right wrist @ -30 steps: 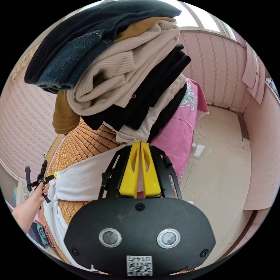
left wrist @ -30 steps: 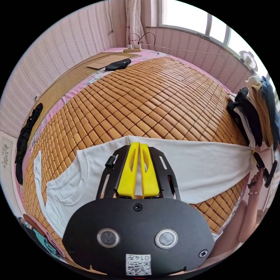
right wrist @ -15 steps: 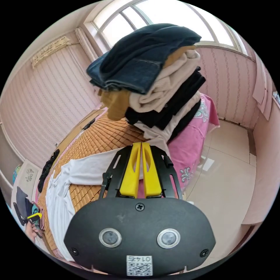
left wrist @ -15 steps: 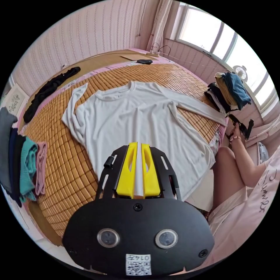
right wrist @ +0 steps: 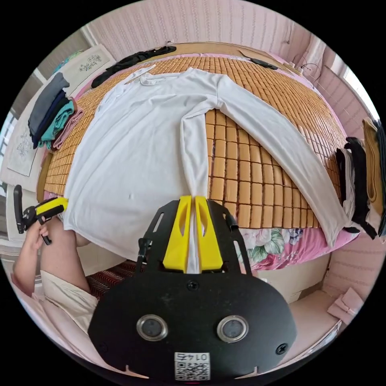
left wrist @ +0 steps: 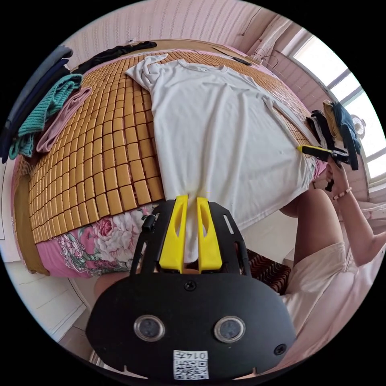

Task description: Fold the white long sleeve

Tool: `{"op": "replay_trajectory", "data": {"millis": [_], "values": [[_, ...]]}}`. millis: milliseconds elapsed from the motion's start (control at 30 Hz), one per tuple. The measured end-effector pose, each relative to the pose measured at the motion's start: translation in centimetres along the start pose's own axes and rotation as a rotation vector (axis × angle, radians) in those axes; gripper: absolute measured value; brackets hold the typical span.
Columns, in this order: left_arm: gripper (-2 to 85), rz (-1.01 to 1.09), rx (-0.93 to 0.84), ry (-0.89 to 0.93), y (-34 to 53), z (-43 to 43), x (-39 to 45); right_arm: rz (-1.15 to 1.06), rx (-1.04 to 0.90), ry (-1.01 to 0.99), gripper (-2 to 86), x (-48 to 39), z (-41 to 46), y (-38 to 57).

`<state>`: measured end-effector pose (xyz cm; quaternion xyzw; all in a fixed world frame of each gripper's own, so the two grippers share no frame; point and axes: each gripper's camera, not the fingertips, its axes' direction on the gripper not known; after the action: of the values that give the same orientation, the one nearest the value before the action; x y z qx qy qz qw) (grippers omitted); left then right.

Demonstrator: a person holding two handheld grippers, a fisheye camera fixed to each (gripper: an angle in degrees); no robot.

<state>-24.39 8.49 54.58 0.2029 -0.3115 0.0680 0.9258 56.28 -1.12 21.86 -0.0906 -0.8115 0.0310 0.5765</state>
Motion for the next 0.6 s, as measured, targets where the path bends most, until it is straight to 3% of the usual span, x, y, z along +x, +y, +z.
{"op": "replay_trajectory", "data": {"millis": [267,500,600], "values": [[1.3,0.012,0.034,0.049,1.2,-0.7,-2.6,0.261,-0.009,-0.161,3.9,4.4,2.3,-0.6],[1.8,-0.03,0.069,0.103,2.3,-2.1,-4.6,0.109,0.112,-0.123,6.1,1.6,2.8,-9.8],[2.6,-0.01,0.003,0.084,2.3,-1.0,-4.6,0.053,0.088,-0.098,7.6,0.3,5.6,-15.2]]}}
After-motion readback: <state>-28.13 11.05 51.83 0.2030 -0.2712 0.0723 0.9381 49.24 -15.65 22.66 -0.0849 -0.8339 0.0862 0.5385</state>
